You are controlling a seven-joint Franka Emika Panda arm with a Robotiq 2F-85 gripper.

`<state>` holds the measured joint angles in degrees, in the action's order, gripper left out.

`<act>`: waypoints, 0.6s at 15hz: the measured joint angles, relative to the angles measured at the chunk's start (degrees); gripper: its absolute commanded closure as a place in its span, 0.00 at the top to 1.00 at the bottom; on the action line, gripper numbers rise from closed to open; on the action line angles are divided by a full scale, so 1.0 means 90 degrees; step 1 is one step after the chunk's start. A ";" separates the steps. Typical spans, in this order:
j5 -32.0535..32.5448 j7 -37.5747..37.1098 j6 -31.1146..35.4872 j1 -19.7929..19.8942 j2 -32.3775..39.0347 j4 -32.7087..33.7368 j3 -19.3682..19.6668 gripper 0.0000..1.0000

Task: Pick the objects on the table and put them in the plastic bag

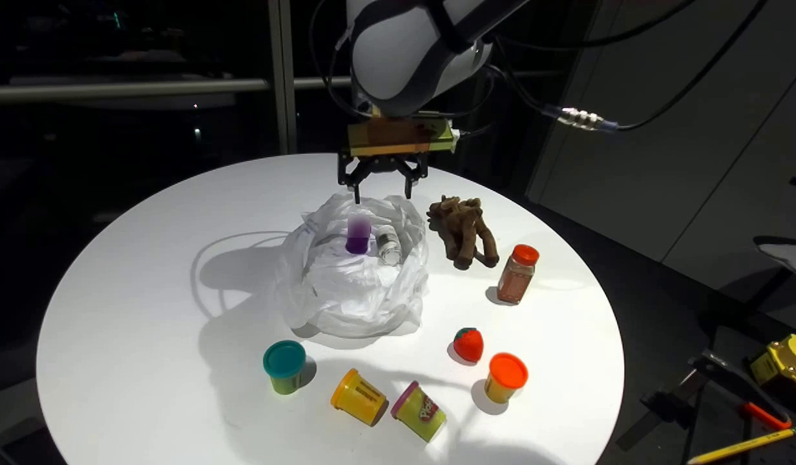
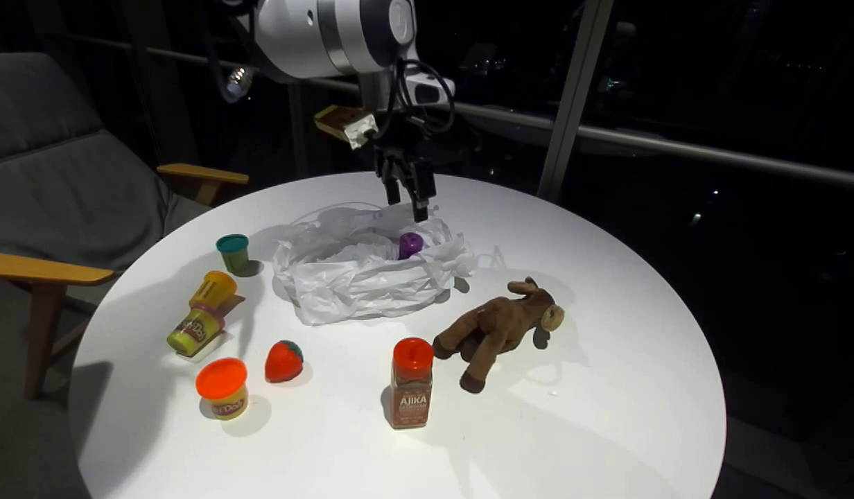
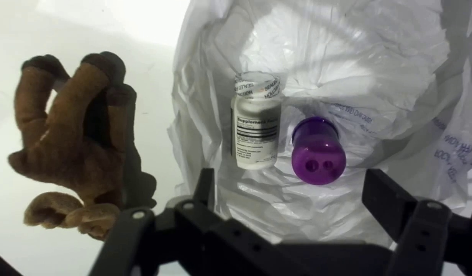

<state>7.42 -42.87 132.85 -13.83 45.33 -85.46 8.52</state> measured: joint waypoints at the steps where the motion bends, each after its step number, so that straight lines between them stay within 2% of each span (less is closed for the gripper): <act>1: 0.0080 -0.0002 -0.0028 -0.0080 -0.0287 -0.0308 0.0004 1.00; 9: 0.1271 -0.0043 0.0015 -0.0568 -0.2119 -0.3013 -0.0067 1.00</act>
<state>18.86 -43.26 132.98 -18.94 26.26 -112.58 7.92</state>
